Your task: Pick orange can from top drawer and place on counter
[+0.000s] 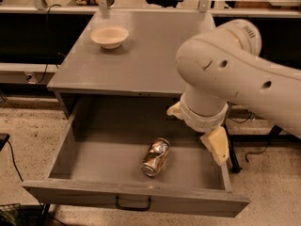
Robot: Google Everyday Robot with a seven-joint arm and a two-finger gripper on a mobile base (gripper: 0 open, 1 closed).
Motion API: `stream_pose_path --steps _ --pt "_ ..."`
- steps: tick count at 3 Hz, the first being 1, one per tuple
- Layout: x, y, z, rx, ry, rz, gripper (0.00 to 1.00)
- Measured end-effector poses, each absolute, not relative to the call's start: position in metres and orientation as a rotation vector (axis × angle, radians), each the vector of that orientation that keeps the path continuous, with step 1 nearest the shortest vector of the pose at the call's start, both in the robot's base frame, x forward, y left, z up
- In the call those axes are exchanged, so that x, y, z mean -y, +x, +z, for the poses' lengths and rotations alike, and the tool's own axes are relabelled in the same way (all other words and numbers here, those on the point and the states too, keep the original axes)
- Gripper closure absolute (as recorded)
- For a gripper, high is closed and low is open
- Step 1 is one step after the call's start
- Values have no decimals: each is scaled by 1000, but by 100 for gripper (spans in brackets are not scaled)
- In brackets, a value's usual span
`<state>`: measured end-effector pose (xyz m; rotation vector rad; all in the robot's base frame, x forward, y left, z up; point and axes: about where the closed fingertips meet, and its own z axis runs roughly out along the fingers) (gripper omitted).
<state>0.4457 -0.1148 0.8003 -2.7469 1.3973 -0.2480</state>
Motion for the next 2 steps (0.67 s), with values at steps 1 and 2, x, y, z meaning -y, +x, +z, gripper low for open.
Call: stream_pose_path --steps 1,2 --pt "115 463 752 -1283 -2765 -214 0" --pt "92 472 706 -1126 -2760 -131 0"
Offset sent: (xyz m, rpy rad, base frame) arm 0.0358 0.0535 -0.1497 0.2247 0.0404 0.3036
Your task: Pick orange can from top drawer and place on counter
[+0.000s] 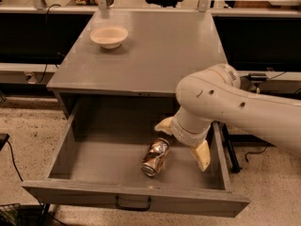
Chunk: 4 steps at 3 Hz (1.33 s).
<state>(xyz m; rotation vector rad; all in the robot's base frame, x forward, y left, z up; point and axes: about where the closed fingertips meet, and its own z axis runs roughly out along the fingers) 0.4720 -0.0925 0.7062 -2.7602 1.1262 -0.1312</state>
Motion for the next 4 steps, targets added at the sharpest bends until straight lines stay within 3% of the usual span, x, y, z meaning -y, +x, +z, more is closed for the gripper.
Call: stream_pose_path --steps 2,3,4 --pt "47 480 649 -921 -2819 -26 0" --pt "34 481 636 -863 -2834 20 18" --pt "22 480 622 -821 -2851 65 45"
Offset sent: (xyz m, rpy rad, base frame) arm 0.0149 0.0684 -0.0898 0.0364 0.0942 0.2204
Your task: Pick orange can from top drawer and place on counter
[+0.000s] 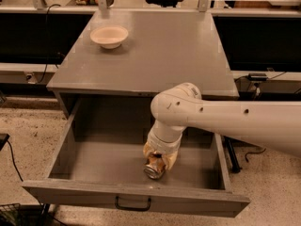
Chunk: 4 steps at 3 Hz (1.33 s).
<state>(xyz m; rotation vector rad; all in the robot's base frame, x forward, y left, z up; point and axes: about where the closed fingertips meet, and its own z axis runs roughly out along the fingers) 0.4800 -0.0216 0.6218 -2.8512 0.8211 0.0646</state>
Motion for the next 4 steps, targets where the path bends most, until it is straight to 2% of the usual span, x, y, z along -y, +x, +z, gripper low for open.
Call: stream_pose_path --steps 1,2,3,4 --pt "19 480 620 -814 -2853 69 47" --pt "16 483 629 -810 -2818 59 53" --pt "19 492 663 -817 -2730 -5 58" --pt "24 496 709 -819 -2650 -80 58"
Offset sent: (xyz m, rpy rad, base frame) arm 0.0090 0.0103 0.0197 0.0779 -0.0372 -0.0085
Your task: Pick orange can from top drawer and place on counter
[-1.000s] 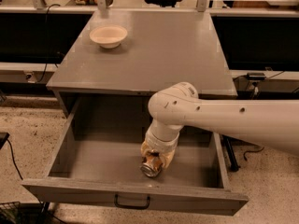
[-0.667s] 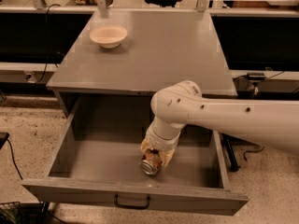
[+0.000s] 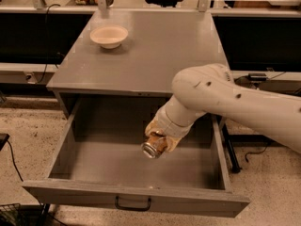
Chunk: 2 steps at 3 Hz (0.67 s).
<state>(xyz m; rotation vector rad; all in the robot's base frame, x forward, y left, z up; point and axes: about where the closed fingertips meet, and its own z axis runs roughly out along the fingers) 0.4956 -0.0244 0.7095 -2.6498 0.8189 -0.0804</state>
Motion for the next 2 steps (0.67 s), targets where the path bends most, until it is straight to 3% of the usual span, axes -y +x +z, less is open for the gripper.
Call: stream_pose_path --steps 1,2 --pt "32 497 760 -854 -2582 -129 71" --pt "41 493 816 -853 -2526 -180 69"
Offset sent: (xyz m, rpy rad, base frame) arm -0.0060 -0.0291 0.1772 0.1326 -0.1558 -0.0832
